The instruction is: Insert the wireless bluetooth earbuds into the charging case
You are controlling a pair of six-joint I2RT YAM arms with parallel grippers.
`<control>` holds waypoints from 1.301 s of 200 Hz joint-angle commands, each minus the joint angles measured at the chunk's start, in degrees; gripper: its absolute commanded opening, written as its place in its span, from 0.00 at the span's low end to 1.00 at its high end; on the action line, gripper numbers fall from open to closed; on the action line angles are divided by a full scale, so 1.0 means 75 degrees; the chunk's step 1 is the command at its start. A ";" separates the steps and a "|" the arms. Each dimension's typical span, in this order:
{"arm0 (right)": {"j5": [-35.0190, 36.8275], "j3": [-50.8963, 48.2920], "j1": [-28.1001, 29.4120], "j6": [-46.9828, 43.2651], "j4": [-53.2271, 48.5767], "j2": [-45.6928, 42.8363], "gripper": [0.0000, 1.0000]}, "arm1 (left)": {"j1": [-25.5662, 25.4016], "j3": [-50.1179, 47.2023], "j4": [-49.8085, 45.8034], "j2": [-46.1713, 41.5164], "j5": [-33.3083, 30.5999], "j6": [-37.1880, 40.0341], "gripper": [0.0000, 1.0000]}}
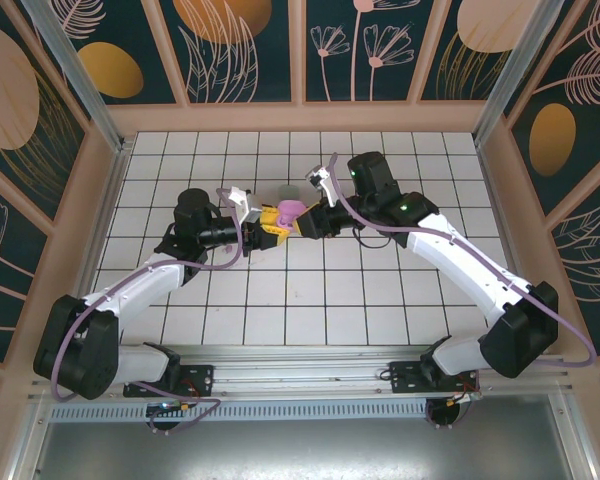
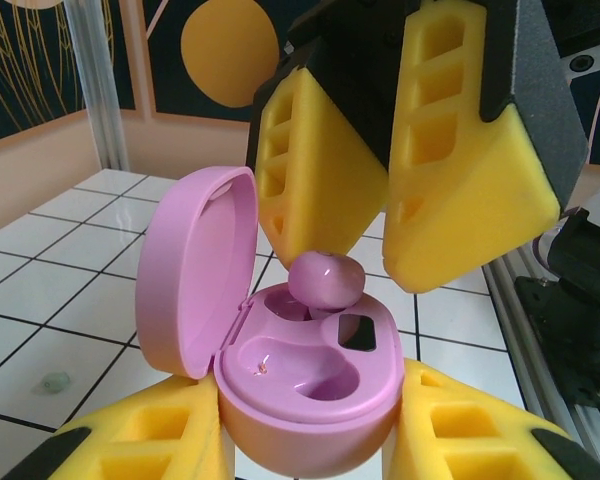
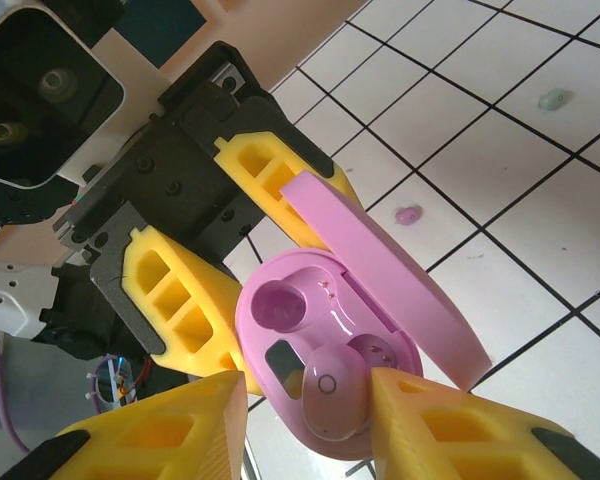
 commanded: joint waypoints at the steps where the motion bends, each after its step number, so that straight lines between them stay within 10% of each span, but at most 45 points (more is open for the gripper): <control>1: 0.0271 0.0284 -0.0023 0.0100 -0.0153 0.0078 0.37 | -0.0065 -0.0062 0.0295 -0.0233 0.0425 0.0210 0.15; 260: 0.0491 0.0253 -0.0104 0.0211 -0.0116 -0.0493 0.38 | -0.0062 -0.0074 0.0694 0.0175 -0.0102 -0.0676 0.13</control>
